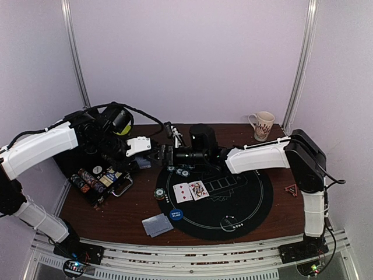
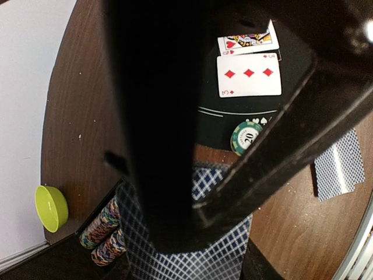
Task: Distribute texas hold em gaming equipment
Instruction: Pick up the poker card from the face-down deck piles.
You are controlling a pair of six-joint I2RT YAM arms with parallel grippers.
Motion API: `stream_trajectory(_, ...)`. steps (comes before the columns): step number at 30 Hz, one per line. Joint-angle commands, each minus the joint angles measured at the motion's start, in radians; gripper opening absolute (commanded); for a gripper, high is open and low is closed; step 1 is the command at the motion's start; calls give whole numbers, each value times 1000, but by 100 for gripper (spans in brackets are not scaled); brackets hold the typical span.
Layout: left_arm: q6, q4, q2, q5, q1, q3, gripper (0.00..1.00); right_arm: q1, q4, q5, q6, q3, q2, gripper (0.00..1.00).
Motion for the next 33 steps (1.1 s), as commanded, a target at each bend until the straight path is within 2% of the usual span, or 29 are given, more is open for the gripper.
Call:
stream_trajectory(1, 3, 35, 7, 7, 5, 39, 46, 10, -2, -25, -9, 67, 40, 87)
stream_trajectory(6, 5, 34, 11, 9, 4, 42, 46, 8, -89, -5, -55, 121, 70, 80)
stream_trajectory(13, 6, 35, -1, 2, 5, 33, 46, -1, -228, 62, -160, 119, 28, 56)
stream_trajectory(19, 8, 34, -3, -6, 5, 21, 46, -1, -302, 108, -225, 100, -33, 50)
stream_trajectory(24, 8, 34, 3, -10, 4, 15, 46, 8, -336, 89, -254, 107, -52, 41)
stream_trajectory(26, 9, 34, 5, -11, 4, 14, 46, 13, -355, 70, -266, 120, -52, 34)
stream_trajectory(31, 9, 34, 2, -19, 4, 9, 46, 12, -414, 72, -295, 134, -72, 6)
stream_trajectory(33, 8, 34, -1, -21, 4, 5, 46, 12, -458, 83, -316, 136, -86, 0)
